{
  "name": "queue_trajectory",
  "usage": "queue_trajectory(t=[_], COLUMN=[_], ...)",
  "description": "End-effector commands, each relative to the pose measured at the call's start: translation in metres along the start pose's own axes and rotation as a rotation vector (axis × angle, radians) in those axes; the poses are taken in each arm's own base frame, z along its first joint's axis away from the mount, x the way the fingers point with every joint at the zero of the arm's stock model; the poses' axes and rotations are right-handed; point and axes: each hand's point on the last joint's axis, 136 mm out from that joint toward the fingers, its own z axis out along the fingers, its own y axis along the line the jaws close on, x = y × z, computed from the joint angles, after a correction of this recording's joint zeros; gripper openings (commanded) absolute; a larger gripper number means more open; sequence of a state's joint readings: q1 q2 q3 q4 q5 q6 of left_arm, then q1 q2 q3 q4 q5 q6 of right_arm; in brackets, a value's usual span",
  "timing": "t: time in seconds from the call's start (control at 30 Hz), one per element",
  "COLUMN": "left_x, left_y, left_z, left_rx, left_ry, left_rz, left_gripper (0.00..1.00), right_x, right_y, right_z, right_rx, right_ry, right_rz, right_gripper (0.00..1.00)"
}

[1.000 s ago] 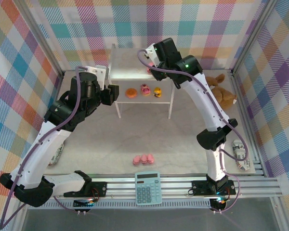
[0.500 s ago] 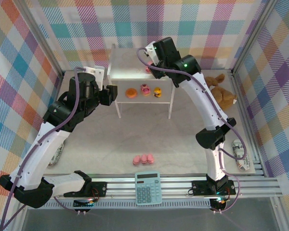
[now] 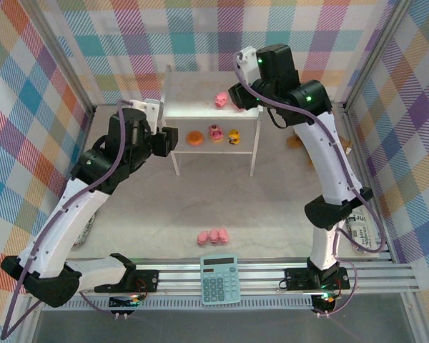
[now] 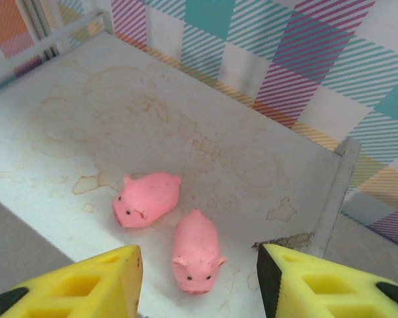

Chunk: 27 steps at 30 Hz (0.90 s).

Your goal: Place and organize the plastic toys onto the shelf

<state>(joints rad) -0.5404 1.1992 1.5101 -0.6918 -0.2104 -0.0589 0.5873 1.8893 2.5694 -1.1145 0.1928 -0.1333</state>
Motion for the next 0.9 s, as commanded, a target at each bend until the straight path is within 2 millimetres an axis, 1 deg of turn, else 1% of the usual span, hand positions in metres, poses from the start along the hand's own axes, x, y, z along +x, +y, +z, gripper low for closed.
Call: queue_trajectory(t=[0.0, 0.07, 0.17, 0.27, 0.43, 0.53, 0.63, 0.7, 0.87], left_x=[-0.020, -0.033, -0.055, -0.072, -0.100, -0.115, -0.122, -0.124, -0.118], left_y=[-0.011, -0.016, -0.028, -0.041, -0.052, -0.062, -0.072, -0.074, -0.076], left_z=[0.022, 0.030, 0.041, 0.052, 0.064, 0.070, 0.082, 0.090, 0.115], left_rx=[0.044, 0.063, 0.106, 0.153, 0.189, 0.226, 0.255, 0.256, 0.223], left_ry=[-0.083, -0.125, -0.181, -0.192, -0.261, -0.278, -0.260, -0.239, -0.170], left_rz=[-0.045, -0.061, -0.076, -0.076, -0.082, -0.082, -0.077, -0.073, -0.036], left_gripper=[0.56, 0.56, 0.55, 0.50, 0.51, 0.49, 0.48, 0.48, 0.46], right_x=[-0.003, -0.001, 0.005, 0.009, 0.022, 0.029, 0.033, 0.035, 0.039], right_y=[0.004, 0.008, 0.008, -0.003, -0.025, -0.033, -0.040, -0.045, -0.053], right_z=[-0.009, -0.009, -0.011, -0.018, -0.031, -0.036, -0.039, -0.042, -0.053], right_rx=[-0.085, -0.131, -0.137, -0.115, -0.079, -0.069, -0.062, -0.055, -0.042], right_ry=[-0.020, -0.009, 0.008, 0.001, -0.021, -0.019, -0.016, -0.019, -0.044], right_rz=[0.136, 0.160, 0.180, 0.218, 0.280, 0.301, 0.319, 0.329, 0.345], right_gripper=[0.46, 0.42, 0.41, 0.42, 0.42, 0.42, 0.42, 0.41, 0.41])
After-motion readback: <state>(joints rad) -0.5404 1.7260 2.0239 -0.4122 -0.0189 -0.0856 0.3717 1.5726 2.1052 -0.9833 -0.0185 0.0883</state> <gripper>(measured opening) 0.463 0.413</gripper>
